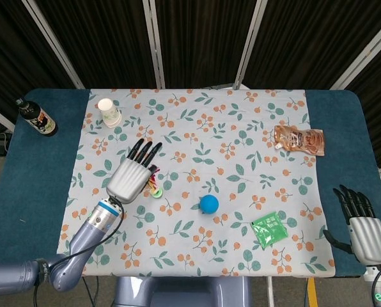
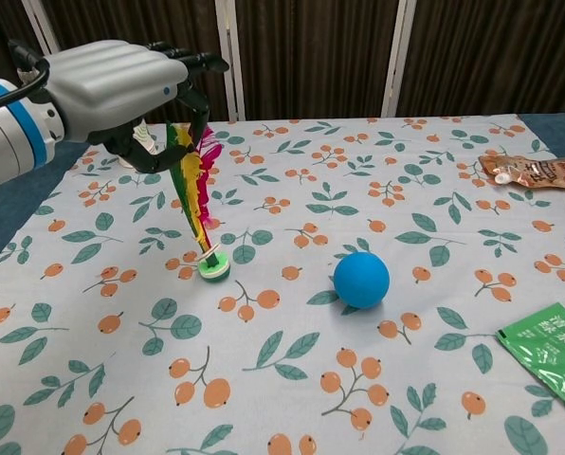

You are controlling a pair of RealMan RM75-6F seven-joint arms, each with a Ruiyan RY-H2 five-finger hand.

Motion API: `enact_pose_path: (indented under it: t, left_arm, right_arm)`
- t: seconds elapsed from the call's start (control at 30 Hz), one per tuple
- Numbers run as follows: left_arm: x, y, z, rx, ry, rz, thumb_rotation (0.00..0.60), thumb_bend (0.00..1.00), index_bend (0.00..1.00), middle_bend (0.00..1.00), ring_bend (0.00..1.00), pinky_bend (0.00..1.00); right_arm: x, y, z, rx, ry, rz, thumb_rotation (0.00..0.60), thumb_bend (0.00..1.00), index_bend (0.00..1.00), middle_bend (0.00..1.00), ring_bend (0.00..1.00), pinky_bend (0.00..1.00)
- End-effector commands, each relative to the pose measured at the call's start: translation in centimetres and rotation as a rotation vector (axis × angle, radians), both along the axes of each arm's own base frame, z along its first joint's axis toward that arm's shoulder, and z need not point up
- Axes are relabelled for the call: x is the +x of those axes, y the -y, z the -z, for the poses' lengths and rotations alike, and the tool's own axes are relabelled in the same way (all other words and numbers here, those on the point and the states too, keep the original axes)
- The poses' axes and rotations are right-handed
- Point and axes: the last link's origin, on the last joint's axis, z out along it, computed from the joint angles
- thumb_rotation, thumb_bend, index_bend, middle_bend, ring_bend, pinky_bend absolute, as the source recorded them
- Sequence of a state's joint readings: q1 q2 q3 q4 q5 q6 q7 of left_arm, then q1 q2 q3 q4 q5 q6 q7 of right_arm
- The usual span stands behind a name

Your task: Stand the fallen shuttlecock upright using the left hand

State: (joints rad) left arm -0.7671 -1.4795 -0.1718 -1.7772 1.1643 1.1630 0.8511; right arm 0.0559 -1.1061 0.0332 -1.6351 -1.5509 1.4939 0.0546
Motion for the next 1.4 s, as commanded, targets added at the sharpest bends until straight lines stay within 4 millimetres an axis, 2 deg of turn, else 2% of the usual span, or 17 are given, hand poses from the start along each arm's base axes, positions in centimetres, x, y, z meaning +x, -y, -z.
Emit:
enact_pose_path:
  t: [0.03,0.13,0.3,0.4,0.53,0.67,0.83,0.93,1.1,1.23,1.3,1.4]
  left_arm:
    - [0.0,0.1,0.1,-0.001,0.002,-0.001,0.600,0.50,0.61,0.00,0.00,0.00]
    - [-0.1,0.2,0.1,-0.002,0.005,-0.002,0.600,0.50,0.58,0.00,0.00,0.00]
    - [0.3,0.4,-0.1,0.004,0.045,0.009,0.600,0.41,0.30,0.00,0.00,0.00]
    - [0.7,0.5,-0.4,0.005,0.078,0.021,0.600,0.38,0.19,0.00,0.00,0.00]
    - [1.2,0.6,-0.9,0.010,0.106,0.037,0.600,0.38,0.16,0.00,0.00,0.00]
    - [2.0,1.2,-2.2,0.017,0.179,0.038,0.600,0.38,0.16,0.00,0.00,0.00]
    - [0.8,2.6,-4.3,0.040,0.204,-0.009,0.600,0.38,0.16,0.00,0.00,0.00]
    - [-1.8,4.2,-6.0,0.080,0.185,-0.054,0.600,0.36,0.16,0.00,0.00,0.00]
    - [-7.3,7.5,-8.0,0.121,0.186,-0.156,0.600,0.31,0.15,0.00,0.00,0.00]
    - [-11.3,10.1,-9.6,0.174,0.220,-0.236,0.600,0.20,0.14,0.00,0.00,0.00]
    - [-13.3,11.2,-10.3,0.204,0.208,-0.257,0.600,0.12,0.10,0.00,0.00,0.00]
    - [-15.7,12.5,-11.1,0.252,0.182,-0.281,0.600,0.06,0.02,0.00,0.00,0.00]
  right_arm:
    - [0.0,0.0,0.0,0.000,-0.001,0.000,0.600,0.16,0.04,0.00,0.00,0.00]
    - [0.0,0.0,0.0,0.001,-0.001,0.000,0.600,0.16,0.04,0.00,0.00,0.00]
    - [0.0,0.0,0.0,0.000,-0.002,-0.001,0.600,0.16,0.04,0.00,0.00,0.00]
    - [0.0,0.0,0.0,0.000,-0.003,-0.002,0.600,0.16,0.04,0.00,0.00,0.00]
    - [0.0,0.0,0.0,0.001,-0.003,-0.001,0.600,0.16,0.04,0.00,0.00,0.00]
    - [0.0,0.0,0.0,0.000,-0.003,0.000,0.600,0.16,0.04,0.00,0.00,0.00]
    - [0.0,0.0,-0.1,0.001,-0.004,-0.001,0.600,0.16,0.04,0.00,0.00,0.00]
    - [0.0,0.0,0.0,0.003,-0.004,-0.001,0.600,0.15,0.04,0.00,0.00,0.00]
    - [0.0,0.0,0.1,0.007,-0.008,-0.004,0.600,0.16,0.04,0.00,0.00,0.00]
    - [0.0,-0.1,0.1,0.008,-0.012,-0.003,0.600,0.16,0.04,0.00,0.00,0.00]
    - [0.1,-0.1,0.1,0.006,-0.014,-0.003,0.600,0.16,0.04,0.00,0.00,0.00]
    - [0.1,-0.1,0.2,0.005,-0.016,-0.002,0.600,0.16,0.04,0.00,0.00,0.00]
